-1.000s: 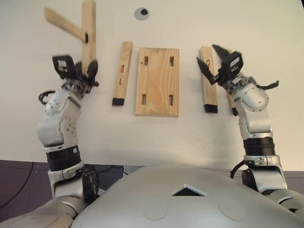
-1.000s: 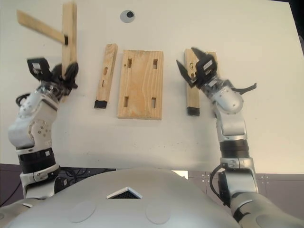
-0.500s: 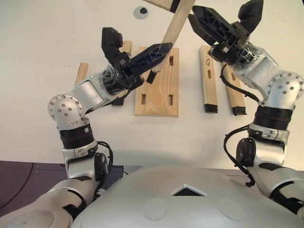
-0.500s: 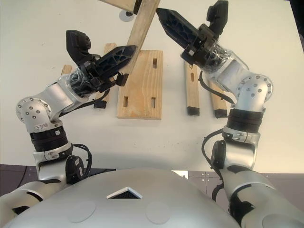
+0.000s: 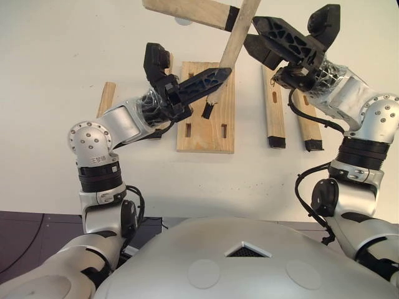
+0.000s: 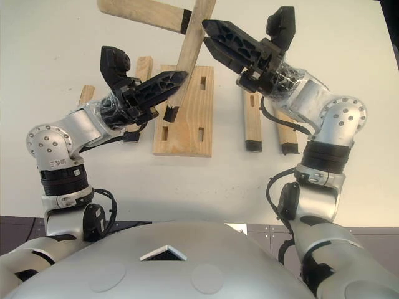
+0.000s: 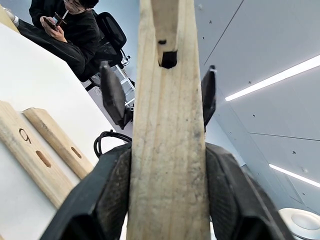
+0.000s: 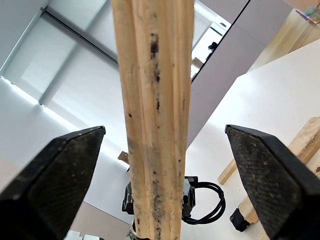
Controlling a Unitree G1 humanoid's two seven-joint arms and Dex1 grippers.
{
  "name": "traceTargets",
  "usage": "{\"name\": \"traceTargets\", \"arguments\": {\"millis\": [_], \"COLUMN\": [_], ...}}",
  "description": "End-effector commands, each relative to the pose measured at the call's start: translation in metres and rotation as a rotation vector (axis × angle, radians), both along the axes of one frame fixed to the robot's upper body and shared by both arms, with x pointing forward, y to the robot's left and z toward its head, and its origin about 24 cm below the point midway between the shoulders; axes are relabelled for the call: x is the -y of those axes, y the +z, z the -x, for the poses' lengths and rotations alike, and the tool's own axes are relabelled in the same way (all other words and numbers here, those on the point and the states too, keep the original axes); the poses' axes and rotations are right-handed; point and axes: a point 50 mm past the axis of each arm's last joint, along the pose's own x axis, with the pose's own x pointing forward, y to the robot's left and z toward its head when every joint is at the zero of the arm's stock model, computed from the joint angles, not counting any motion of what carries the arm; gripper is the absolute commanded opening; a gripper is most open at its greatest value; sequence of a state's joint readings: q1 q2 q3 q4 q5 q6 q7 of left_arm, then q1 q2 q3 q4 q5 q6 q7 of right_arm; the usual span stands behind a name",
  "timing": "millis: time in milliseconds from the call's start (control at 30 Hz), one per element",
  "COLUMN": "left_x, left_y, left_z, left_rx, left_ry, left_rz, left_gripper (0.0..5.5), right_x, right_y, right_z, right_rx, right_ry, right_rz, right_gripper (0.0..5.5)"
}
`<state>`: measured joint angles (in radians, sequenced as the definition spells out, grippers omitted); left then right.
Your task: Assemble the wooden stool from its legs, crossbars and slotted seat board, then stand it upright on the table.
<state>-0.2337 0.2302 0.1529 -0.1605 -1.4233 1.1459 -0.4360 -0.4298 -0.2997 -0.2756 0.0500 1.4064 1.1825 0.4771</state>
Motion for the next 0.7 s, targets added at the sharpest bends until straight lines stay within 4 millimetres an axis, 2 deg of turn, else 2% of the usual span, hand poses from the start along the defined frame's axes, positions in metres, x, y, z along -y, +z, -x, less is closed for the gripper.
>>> {"name": "traceTargets", "arguments": {"millis": [33, 267, 400, 700], "left_x": [0.001, 0.003, 0.005, 0.003], "left_y": [-0.005, -0.005, -0.003, -0.007], "left_z": [0.002, 0.007, 0.008, 0.010], "left_rx": [-0.002, 0.019, 0.030, 0.024], "left_ry": [-0.008, -0.036, -0.043, -0.054], "left_rz": [-0.028, -0.019, -0.014, -0.036], "left_gripper": [1.99, 1.99, 1.99, 1.99], "right_x": [0.003, -0.003, -0.005, -0.003], "right_y": [0.007, -0.001, -0.010, -0.008], "right_z": [-0.001, -0.002, -0.002, -0.004], "right_rx": [0.024, -0.004, -0.037, -0.045], "right_ry": [0.008, 0.050, 0.064, 0.073], "right_rz": [0.032, 0.102, 0.139, 0.105], "right_gripper": [4.42, 4.42, 3.80, 2.27]}}
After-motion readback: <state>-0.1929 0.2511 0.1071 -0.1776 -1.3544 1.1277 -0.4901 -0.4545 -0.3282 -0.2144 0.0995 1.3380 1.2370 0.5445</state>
